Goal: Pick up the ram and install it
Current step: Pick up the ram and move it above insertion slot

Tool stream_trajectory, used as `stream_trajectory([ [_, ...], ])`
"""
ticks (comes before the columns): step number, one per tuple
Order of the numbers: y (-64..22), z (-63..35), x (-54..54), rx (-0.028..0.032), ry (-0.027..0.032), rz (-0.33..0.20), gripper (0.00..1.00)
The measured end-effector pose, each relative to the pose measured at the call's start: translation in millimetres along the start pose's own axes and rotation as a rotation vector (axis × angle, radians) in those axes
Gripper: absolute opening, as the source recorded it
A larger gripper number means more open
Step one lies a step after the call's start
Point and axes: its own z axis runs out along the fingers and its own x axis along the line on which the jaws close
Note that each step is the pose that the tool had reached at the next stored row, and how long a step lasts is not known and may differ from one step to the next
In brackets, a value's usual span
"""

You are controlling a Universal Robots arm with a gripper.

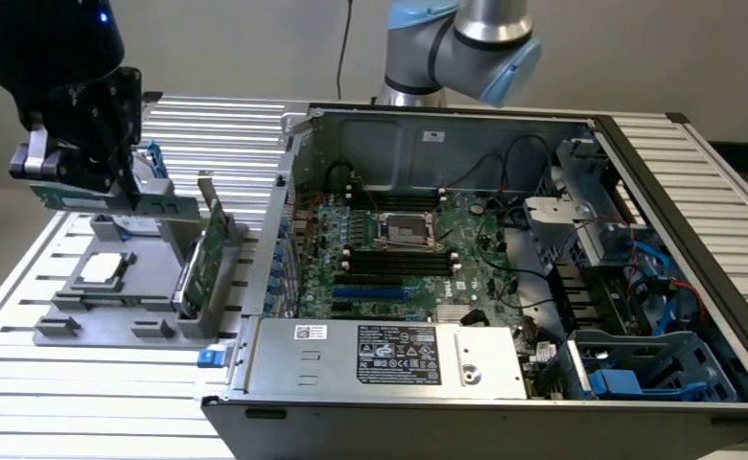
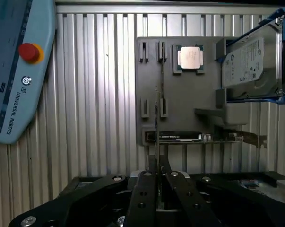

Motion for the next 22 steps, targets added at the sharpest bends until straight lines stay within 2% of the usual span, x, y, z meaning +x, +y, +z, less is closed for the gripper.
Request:
stream_trajectory([
  [11,-45.2,-51.1,-3.0,-0.017,0.0004,0.001,0.14],
  [13,-54.1,-56.6,-3.4,-0.0238,0.0004,0.001,0.14],
  [18,-76.1,-63.0,-4.1,-0.0468,0.001,0.002,0.14],
  [22,-94.3,-66.5,-4.6,-0.058,0.0013,0.002,0.14],
])
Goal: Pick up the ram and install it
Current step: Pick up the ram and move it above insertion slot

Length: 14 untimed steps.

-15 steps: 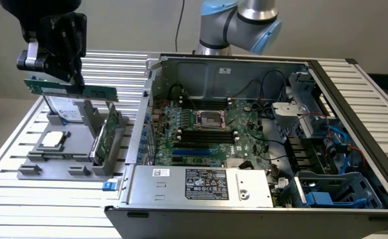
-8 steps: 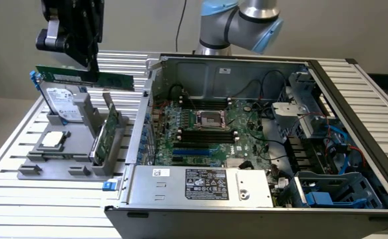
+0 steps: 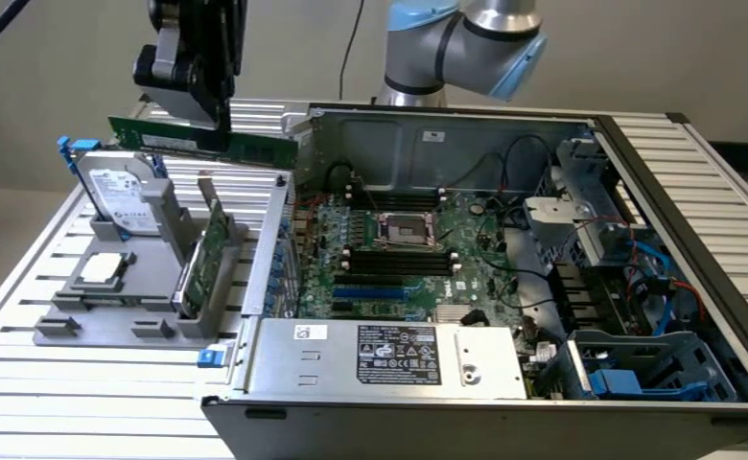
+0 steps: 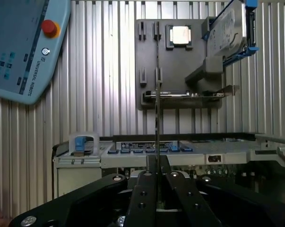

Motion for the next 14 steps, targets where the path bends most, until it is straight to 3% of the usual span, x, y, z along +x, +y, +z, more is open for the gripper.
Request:
stream_trajectory([
  [7,-31.4,-6.3,-0.9,-0.014,0.0003,0.0,0.14],
  [14,-62.6,-10.9,-1.8,-0.0197,0.0004,0.001,0.14],
])
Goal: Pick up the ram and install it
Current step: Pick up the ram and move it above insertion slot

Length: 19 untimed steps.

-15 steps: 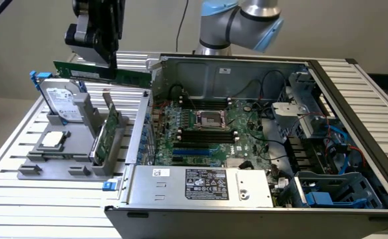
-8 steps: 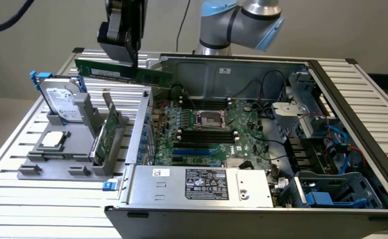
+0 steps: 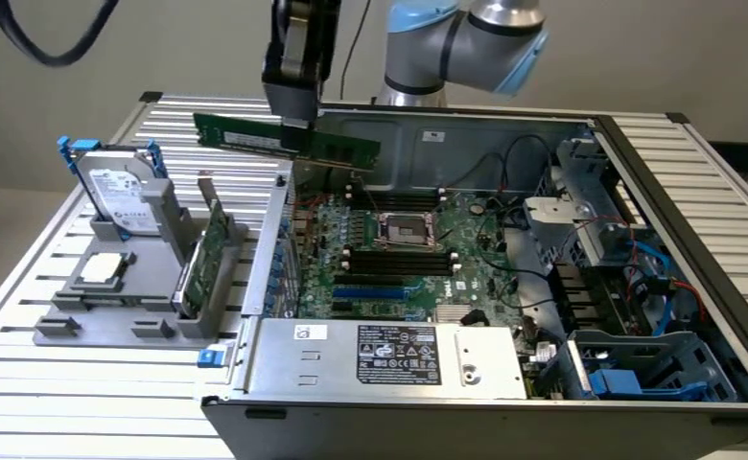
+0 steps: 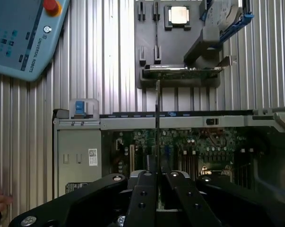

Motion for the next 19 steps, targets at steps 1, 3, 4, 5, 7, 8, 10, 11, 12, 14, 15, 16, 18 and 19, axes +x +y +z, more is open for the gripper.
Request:
stream_trajectory([
  [1,-4.4,-0.7,-0.1,-0.0002,-0.0001,0.0,0.14],
  [3,-13.4,-2.1,-0.4,-0.0003,-0.0003,0.0,0.14],
  [4,-18.2,-2.8,-0.5,-0.0003,-0.0006,0.0,0.14],
  [5,-22.6,-3.5,-0.6,-0.0003,-0.0007,0.0,0.14],
  [7,-31.5,-4.9,-0.9,-0.0003,-0.0013,0.0,0.14],
  [8,-35.9,-5.6,-1.0,-0.0003,-0.0015,0.0,0.14],
  [10,-45.1,-7.0,-1.2,-0.0004,-0.002,0.0,0.14],
  [11,-49.5,-7.7,-1.4,-0.0004,-0.0023,0.0,0.14],
  [12,-54.0,-8.4,-1.5,-0.0004,-0.0025,0.0,0.14],
  [14,-62.9,-9.8,-1.8,-0.0005,-0.0031,0.0,0.14],
  [15,-67.4,-10.4,-1.9,-0.0004,-0.0033,-0.001,0.14],
  [16,-71.9,-11.0,-2.0,-0.0004,-0.0034,0.0,0.14],
  [18,-80.9,-11.0,-2.9,-0.0003,-0.0033,0.0,0.14],
  [19,-84.8,-10.4,-3.7,0.0001,-0.0034,-0.001,0.14],
])
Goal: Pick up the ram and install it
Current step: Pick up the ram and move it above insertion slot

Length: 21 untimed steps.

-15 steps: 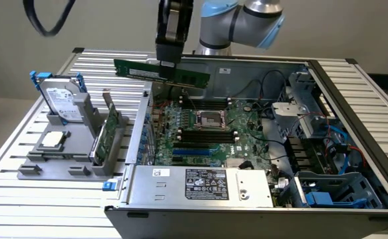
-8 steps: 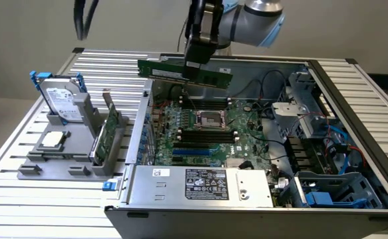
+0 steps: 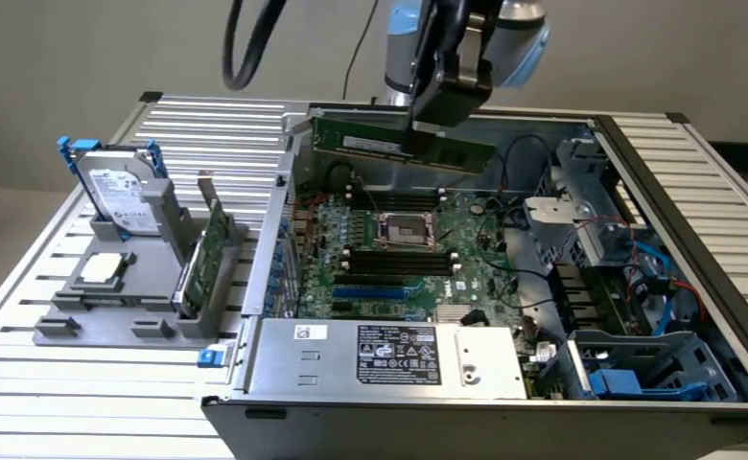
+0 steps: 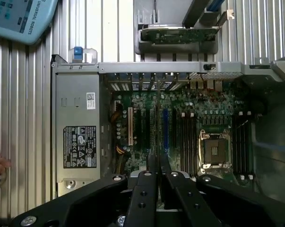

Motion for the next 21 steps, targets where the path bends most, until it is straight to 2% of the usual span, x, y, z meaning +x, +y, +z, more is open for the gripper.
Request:
stream_trajectory([
  [3,-10.0,3.5,-4.1,0.0004,0.0001,0.0,0.14],
  [6,-15.1,8.5,-10.0,0.0004,0.0003,-0.002,0.14],
  [10,-16.6,15.8,-17.8,0.0021,0.0013,-0.009,0.14],
  [15,-17.7,24.6,-26.2,0.0073,0.0029,-0.02,0.14],
  [18,-18.2,28.4,-30.6,0.0129,0.0037,-0.026,0.14],
  [21,-18.5,31.1,-34.1,0.0238,0.0046,-0.033,0.14],
])
